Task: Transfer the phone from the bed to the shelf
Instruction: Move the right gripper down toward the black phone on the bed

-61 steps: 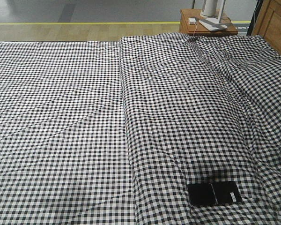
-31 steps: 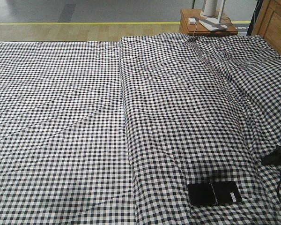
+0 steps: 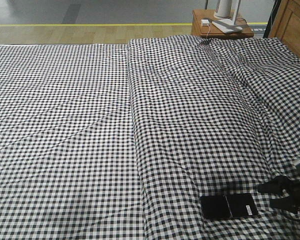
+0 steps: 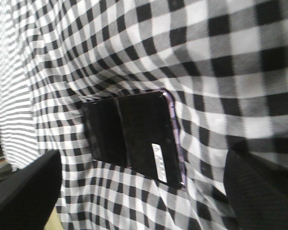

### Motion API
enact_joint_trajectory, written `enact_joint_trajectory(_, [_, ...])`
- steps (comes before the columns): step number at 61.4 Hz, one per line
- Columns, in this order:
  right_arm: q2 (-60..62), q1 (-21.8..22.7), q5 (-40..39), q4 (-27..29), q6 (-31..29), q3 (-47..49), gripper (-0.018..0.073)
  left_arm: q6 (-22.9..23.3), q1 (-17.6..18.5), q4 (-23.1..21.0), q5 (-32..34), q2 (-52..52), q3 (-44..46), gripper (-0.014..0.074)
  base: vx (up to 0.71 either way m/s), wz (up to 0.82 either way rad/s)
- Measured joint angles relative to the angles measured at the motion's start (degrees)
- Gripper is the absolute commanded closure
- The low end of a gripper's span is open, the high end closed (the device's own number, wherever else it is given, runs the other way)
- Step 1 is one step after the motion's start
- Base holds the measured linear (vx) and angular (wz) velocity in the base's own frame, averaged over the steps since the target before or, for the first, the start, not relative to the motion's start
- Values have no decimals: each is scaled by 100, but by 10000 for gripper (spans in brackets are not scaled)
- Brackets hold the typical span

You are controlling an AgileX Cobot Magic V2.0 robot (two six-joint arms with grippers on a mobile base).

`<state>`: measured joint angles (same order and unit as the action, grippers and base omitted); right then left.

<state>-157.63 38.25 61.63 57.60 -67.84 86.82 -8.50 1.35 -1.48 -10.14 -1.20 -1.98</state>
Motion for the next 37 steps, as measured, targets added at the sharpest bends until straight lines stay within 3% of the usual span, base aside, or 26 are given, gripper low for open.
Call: enact_joint_trajectory(37, [-465,0,335,655,-530,39,-57,0,0,0,0,0,0,595,0,0])
